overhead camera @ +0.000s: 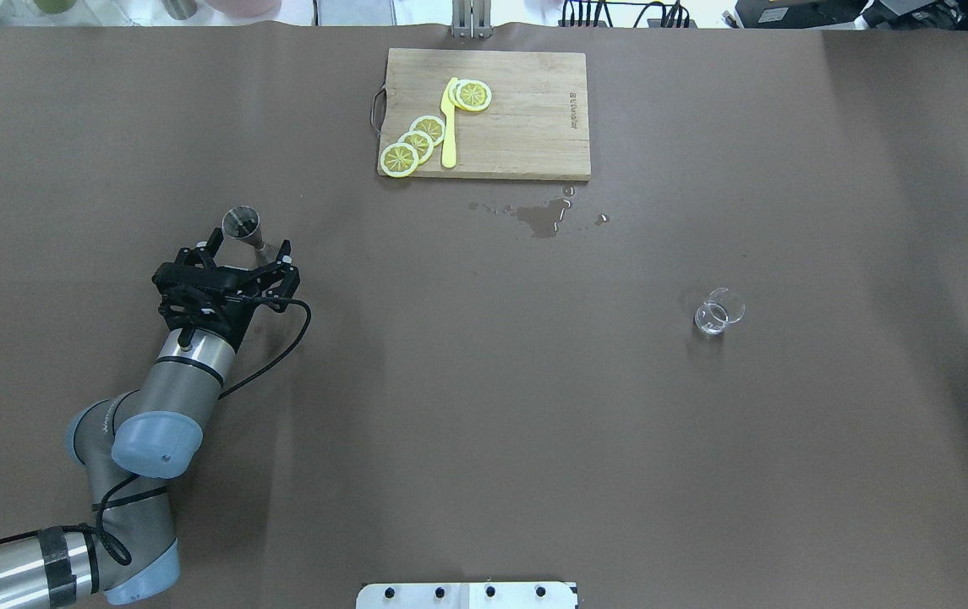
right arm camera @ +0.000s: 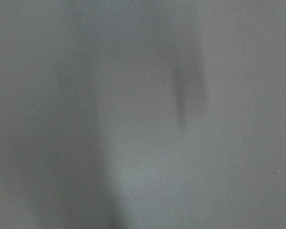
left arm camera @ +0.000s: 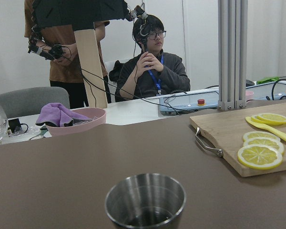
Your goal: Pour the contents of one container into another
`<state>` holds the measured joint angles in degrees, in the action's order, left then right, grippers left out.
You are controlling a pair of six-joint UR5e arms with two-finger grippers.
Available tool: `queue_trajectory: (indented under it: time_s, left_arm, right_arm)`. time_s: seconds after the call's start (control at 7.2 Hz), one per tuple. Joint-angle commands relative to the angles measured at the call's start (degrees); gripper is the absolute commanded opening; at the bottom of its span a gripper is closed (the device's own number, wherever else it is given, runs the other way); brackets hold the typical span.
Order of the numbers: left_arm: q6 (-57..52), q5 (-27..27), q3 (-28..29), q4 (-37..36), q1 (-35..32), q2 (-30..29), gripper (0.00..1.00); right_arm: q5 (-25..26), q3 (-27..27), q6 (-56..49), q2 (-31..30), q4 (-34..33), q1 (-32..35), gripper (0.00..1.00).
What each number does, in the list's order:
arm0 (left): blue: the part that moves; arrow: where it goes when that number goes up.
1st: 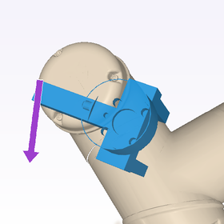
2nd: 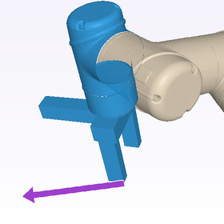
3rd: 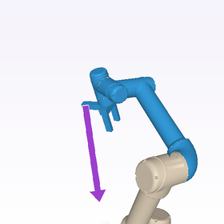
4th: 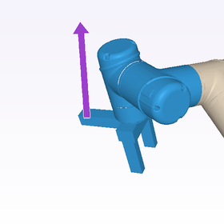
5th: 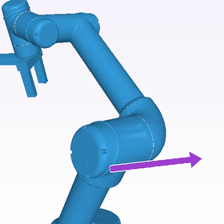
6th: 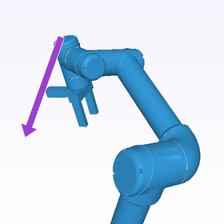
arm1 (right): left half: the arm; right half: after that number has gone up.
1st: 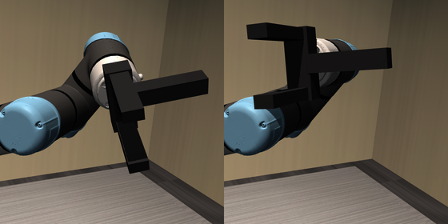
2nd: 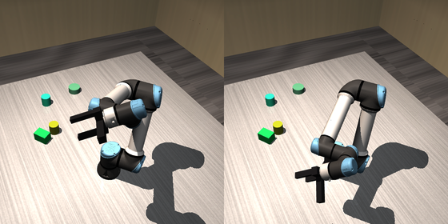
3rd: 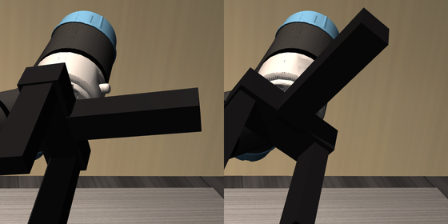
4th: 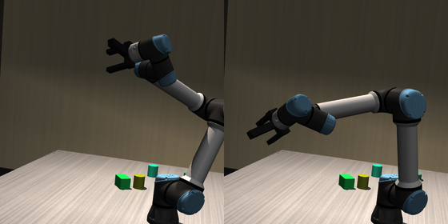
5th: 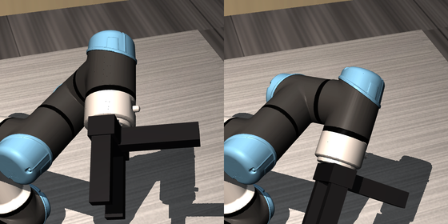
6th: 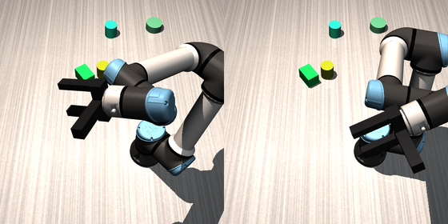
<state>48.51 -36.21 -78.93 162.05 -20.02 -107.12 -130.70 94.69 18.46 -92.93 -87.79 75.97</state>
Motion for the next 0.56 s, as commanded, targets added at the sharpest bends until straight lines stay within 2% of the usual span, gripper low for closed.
queue_trajectory:
  time_s: [0.0,0.14,0.42]
  left_arm:
    - [0.10,0.44,-4.35,0.11,0.51,4.08,0.98]
    - [0.10,2.79,-7.00,0.11,2.25,6.20,0.98]
    - [0.18,11.03,-8.86,0.19,10.40,6.92,0.98]
  right_arm:
    - [1.06,1.73,-0.36,0.46,-0.37,-0.39,1.00]
    - [0.97,1.82,-0.62,0.90,0.07,-0.39,1.00]
    - [0.53,2.26,-8.84,0.20,-0.27,0.05,1.00]
